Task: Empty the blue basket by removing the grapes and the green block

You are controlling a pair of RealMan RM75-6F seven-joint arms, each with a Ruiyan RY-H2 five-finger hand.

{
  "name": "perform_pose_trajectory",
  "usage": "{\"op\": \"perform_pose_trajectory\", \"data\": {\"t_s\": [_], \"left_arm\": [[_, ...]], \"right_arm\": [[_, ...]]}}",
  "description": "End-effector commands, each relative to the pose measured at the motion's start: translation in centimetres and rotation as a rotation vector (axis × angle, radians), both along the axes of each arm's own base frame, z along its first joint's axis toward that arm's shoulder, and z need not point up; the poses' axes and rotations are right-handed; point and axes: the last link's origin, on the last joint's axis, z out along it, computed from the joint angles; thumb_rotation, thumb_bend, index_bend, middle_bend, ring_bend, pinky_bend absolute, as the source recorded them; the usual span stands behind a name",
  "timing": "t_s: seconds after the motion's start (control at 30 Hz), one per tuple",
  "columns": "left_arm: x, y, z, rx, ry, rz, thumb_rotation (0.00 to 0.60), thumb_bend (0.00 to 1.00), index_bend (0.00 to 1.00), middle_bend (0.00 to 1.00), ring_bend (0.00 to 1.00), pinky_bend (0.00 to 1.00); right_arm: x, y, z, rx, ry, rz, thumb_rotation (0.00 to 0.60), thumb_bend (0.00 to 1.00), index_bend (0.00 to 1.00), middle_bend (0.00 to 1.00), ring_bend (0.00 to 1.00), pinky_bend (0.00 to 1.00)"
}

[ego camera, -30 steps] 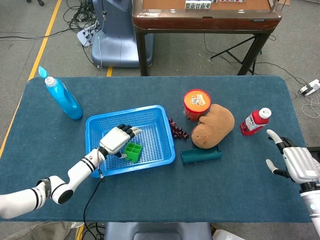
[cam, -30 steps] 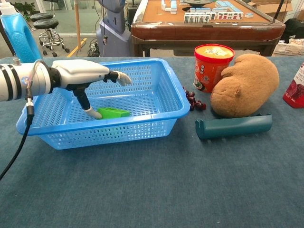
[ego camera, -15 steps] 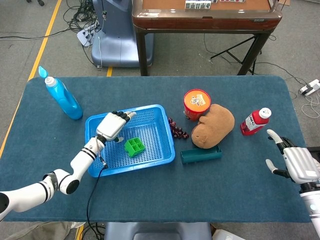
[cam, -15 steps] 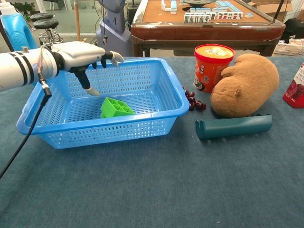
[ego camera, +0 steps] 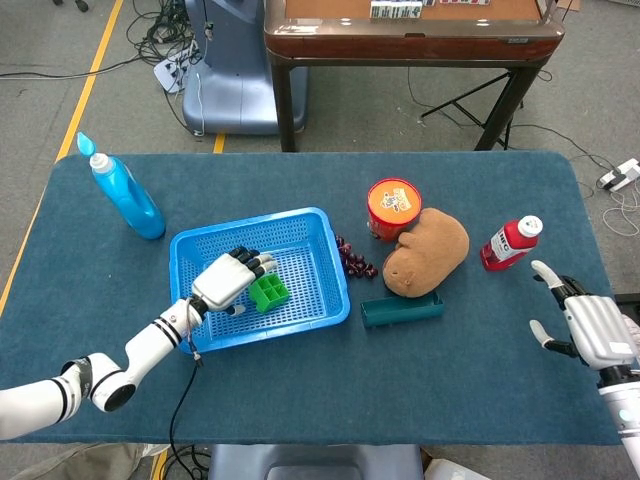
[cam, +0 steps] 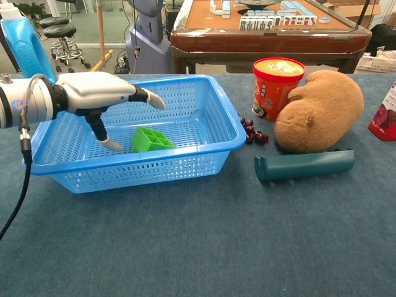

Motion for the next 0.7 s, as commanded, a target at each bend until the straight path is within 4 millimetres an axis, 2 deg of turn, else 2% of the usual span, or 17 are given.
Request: {"op": "perform_pose_trajectory", "data": {"t_s": [0.03,0.53,0.7], "left_arm": [[0.1,-0.2,-0.7,0.001,0.024,-0.034,0.6,0.19,0.17,0.14,0.14,0.15],[0.5,1.4,-2.5,-0.013,0.055,0.013,0.6,0.19,0.27,0.14,0.14,0.15],[0.5,1.6,-2.9,-0.018,0.067,0.025,0.6,0.24,0.34,0.15,0.14,0.15]], "right_arm": [[0.0,0.1,0.1,-0.003,-0.002,-0.003,0.6,0.32,0.08,0.23,0.21,0.47],[-0.2,0.2,0.3,-0.011,-0.007,-0.012,0.6,0.32,0.08,0.23,0.21,0.47],[-0.2,0.1,0.3,-0.011,-0.009,-0.013,0.6,0.32,0.08,0.23,0.21,0.47]]}}
